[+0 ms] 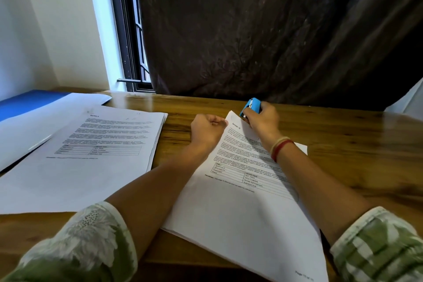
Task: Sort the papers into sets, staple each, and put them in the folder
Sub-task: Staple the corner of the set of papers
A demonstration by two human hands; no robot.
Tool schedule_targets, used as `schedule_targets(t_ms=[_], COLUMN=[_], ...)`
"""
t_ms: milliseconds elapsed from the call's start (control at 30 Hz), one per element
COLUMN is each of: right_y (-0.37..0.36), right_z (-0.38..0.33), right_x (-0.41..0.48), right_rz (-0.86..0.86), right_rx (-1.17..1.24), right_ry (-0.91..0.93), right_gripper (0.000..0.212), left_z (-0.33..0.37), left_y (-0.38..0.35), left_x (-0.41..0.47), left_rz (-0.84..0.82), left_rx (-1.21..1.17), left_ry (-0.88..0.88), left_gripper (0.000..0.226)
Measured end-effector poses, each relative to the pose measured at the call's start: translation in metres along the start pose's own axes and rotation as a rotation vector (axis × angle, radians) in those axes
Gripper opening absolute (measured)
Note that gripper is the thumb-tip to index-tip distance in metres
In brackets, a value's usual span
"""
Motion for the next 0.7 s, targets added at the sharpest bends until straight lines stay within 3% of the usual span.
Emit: schedule_targets(t_ms=[500,700], right_y=[-0.010,-0.016], right_z=[-0.001,0.003], right_x=[-0.009,-0.013], right_rz=[-0.039,-0.072], right_rx=[-0.105,-0.252], right_ry=[0.151,0.142], right_gripper=[0.014,0.035], left_z=[0.005,0.005], left_y=[-0.001,0.001], left_x=[-0.003,-0.004], left_rz=[0.020,0.028], left_rx=[0.145,0.154], left_ry=[-0.170,-0.190], left_gripper=[0.007,0.007])
Point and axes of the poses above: each hand's wrist, its own x-axis towards the middle knuckle, its own y-axis out of the back of the hand, z = x × y, the point moved 1 cm from there along x, towards the middle knuckle, and after that the axes turned 3 degrees about z, right-handed, at the moved point
